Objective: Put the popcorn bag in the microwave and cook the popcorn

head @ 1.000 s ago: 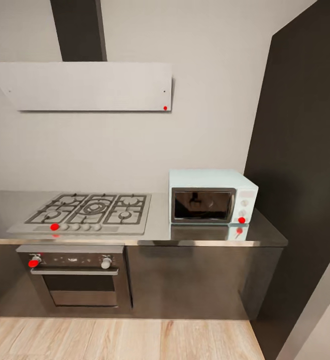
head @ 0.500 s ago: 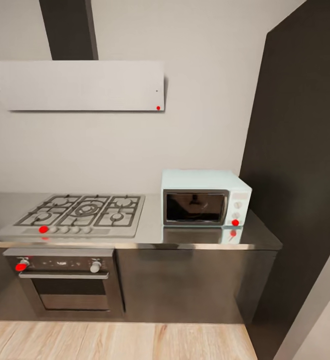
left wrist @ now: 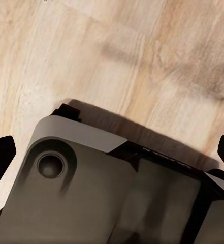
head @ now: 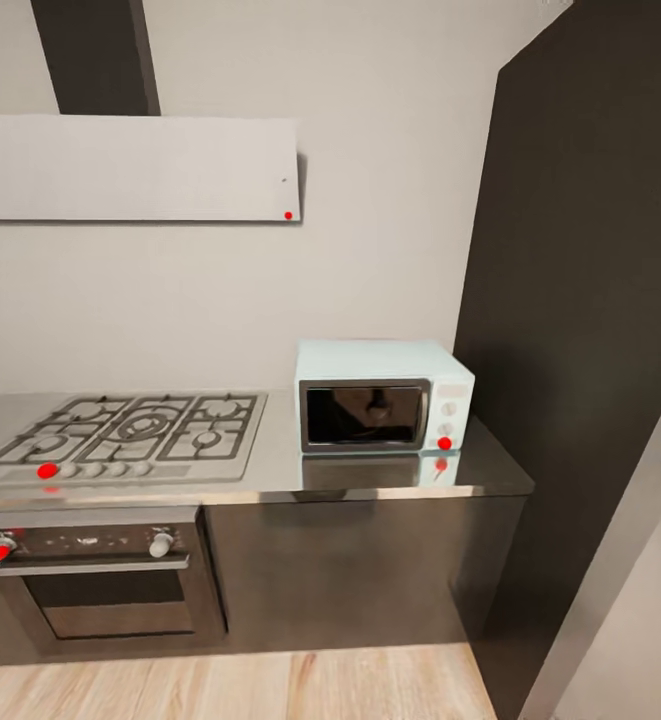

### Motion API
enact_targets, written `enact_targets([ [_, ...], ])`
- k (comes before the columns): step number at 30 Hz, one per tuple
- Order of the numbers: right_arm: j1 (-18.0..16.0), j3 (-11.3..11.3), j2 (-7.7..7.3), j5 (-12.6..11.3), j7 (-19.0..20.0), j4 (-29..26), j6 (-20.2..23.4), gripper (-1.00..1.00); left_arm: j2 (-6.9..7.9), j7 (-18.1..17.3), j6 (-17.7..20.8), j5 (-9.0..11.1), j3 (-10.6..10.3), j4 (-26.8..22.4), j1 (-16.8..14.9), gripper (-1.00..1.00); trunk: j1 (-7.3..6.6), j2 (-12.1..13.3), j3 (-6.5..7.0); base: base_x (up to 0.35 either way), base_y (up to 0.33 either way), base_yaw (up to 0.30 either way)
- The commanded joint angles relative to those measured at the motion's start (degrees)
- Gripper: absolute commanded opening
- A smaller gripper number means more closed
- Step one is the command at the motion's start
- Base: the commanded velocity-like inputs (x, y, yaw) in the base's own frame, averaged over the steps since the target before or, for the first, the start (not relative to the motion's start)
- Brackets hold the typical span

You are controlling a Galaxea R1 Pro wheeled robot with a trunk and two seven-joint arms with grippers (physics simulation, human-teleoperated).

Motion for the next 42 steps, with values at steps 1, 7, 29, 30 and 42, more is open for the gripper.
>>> enact_targets([
  [1, -0.1, -0.2, -0.03, 0.6, 0.1, 0.2, -0.3, 1.0, -0.01, 0.2, -0.2, 0.4, -0.5, 0.0, 0.0, 1.0, 0.01, -0.1, -0.08, 0.0, 0.0, -0.083],
  [7, -0.1, 0.2, -0.09, 0.9, 0.2, 0.2, -0.3, 1.0, -0.07, 0.4, -0.2, 0.5, -0.5, 0.0, 0.0, 1.0, 0.01, -0.1, -0.08, 0.0, -0.037, -0.013],
  [29, -0.1, 0.3, 4.17, 1.4, 1.3, -12.5, 0.9, 1.0, 0.17, 0.6, -0.4, 0.5, -0.4, 0.0, 0.0, 1.0, 0.01, -0.1, -0.08, 0.0, -0.112, 0.0],
  [30, -0.1, 0.3, 4.3, 1.4, 1.3, -15.1, 1.8, 1.0, 0.17, 0.6, -0.4, 0.5, -0.4, 0.0, 0.0, 1.0, 0.01, -0.1, -0.08, 0.0, 0.0, 0.0],
  [42, -0.1, 0.3, 8.41, 0.2, 2.7, -73.5, 46.2, 1.0, 0.17, 0.6, -0.5, 0.5, -0.5, 0.0, 0.0, 1.0, 0.01, -0.1, -0.08, 0.0, 0.0, 0.0],
])
